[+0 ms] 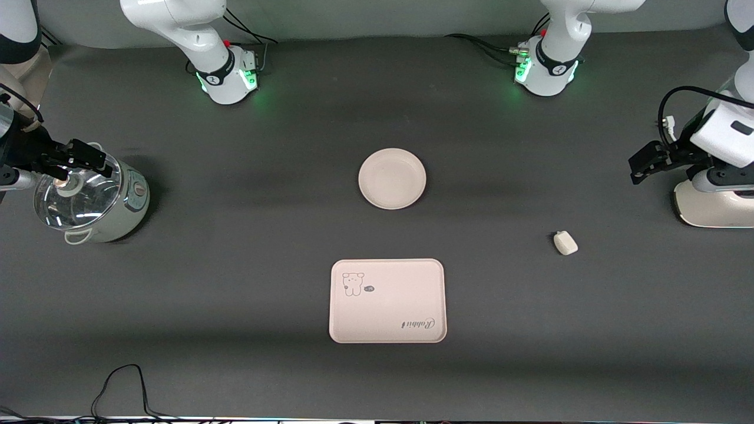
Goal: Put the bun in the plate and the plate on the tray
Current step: 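Reach the left gripper down toward the small white bun, then close the left gripper on the white bun and lift it, then carry the bun with the left gripper over the white plate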
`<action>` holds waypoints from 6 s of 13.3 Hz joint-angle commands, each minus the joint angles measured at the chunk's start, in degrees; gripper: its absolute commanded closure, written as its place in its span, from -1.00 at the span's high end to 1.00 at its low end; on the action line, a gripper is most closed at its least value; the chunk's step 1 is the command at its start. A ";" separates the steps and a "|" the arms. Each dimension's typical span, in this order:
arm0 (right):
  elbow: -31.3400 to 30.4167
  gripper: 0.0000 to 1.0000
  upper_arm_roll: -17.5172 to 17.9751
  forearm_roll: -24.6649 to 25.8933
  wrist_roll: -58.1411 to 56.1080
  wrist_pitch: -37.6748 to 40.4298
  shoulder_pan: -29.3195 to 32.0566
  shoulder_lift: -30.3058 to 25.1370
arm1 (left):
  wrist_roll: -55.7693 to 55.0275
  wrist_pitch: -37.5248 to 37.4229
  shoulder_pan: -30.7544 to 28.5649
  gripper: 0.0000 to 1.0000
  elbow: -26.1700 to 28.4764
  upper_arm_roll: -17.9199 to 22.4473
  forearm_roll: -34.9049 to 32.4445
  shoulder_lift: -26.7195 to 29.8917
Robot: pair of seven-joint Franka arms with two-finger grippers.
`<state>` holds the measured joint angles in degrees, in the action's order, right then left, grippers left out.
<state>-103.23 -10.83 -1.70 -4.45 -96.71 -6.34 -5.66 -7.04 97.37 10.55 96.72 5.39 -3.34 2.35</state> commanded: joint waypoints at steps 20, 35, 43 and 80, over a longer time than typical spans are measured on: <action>2.60 1.00 0.29 0.20 -0.21 4.08 -1.65 -2.33 | 0.01 11.57 0.36 1.00 6.53 1.73 7.10 -18.86; 2.60 1.00 0.29 -5.75 0.14 4.52 -3.06 0.21 | 0.19 32.79 -1.67 0.78 15.34 1.73 12.74 -32.23; 2.86 1.00 0.37 -11.41 0.23 3.90 -4.81 2.15 | 0.89 29.82 -1.76 -0.47 14.02 1.81 14.67 -29.88; 2.25 1.00 0.73 -14.65 19.12 -11.47 -23.88 13.83 | -73.81 30.77 14.68 -0.35 5.67 -36.24 -15.65 -39.61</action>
<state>-100.84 -9.54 -14.74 12.56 -105.36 -27.92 6.79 -78.26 127.22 24.41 102.88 -31.15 -17.07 -36.59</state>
